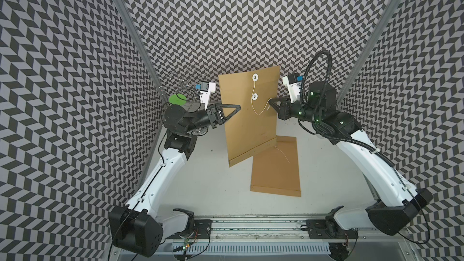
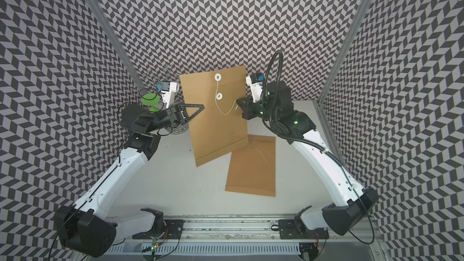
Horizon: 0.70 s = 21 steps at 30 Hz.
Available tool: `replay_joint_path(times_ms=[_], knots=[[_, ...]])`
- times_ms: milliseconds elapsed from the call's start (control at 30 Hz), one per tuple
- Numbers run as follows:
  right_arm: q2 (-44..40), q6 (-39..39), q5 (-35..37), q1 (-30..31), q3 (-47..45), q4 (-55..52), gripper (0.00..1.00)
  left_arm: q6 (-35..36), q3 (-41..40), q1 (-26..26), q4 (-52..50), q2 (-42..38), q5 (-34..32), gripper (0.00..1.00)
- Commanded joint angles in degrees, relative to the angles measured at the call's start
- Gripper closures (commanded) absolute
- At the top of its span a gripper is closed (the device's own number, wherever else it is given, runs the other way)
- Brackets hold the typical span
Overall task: Close the mouth of the file bag
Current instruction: Close the file bag.
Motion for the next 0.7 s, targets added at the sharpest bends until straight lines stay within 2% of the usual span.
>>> replay_joint_path(times_ms=[0,400,667], knots=[[0.7,0.6,0.2,-1.0,1.9,0.7,1.00,1.5,2.2,-0.6,0.7,-1.6,1.7,1.00],[1.3,0.8,3.2,-2.8,4.5,-0.7,1.00,4.4,2.2,-0.9,-2.7,-2.5,3.0,1.00],[1.5,0.5,5.5,-3.1,5.7,-1.0,1.00,9.9,0.9,-0.9,-9.8,-3.5,2.7,1.00]])
